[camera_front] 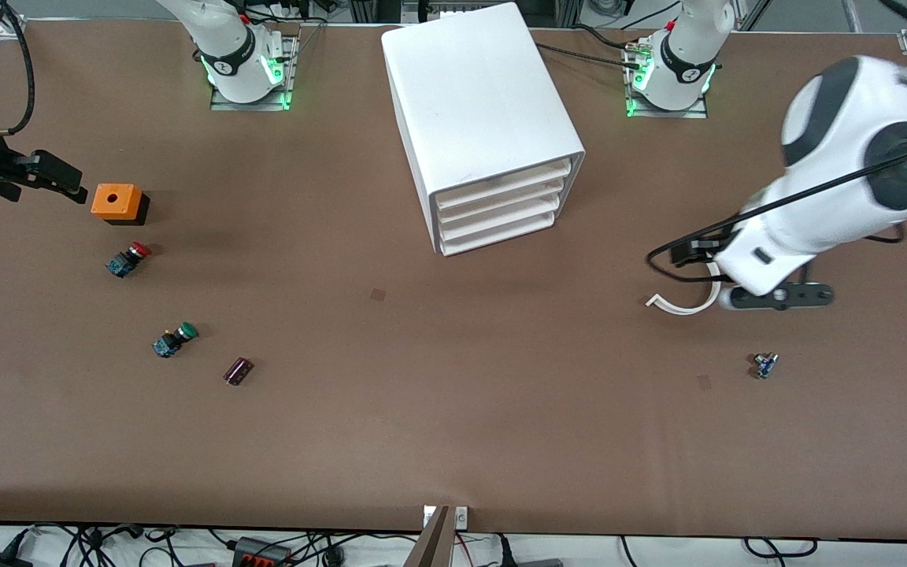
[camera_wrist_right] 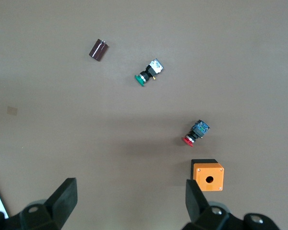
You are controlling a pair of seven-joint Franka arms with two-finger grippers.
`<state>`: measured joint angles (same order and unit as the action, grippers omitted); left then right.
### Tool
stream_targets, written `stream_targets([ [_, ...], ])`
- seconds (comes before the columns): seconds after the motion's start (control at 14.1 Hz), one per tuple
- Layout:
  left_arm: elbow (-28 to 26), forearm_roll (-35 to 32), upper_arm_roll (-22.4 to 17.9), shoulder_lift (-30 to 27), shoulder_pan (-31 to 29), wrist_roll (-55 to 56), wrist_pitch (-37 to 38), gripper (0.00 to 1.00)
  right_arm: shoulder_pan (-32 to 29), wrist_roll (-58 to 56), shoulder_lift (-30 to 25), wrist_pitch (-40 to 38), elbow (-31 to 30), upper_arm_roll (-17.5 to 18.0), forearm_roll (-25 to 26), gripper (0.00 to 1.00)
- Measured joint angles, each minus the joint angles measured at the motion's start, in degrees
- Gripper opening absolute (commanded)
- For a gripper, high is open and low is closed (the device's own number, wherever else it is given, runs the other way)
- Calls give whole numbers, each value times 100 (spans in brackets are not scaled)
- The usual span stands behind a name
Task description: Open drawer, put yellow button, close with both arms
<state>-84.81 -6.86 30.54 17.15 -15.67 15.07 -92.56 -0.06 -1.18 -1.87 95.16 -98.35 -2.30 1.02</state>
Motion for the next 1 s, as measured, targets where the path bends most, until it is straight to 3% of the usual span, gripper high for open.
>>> stream_targets([
  [0.21, -2, 0, -502, -456, -109, -1380, 71, 100, 0, 0, -3, 0, 0, 0, 0, 100],
  [0.43, -158, 6, -1862, -1088, 898, -2013, 176, 100, 0, 0, -10, 18, 16, 0, 0, 100],
  [0.57, -426, 18, -2475, -1473, 1455, -2029, 152, 100, 3, 0, -11, 51, 18, 1, 0, 100],
  [0.78, -849, 746, -2901, -1676, 1575, -2121, -86, 100, 4, 0, -9, 55, 17, 3, 1, 100],
  [1.0, -1008, 892, -3042, -1676, 1568, -2675, -166, 100, 2, 0, 3, 55, 16, 1, 4, 100],
])
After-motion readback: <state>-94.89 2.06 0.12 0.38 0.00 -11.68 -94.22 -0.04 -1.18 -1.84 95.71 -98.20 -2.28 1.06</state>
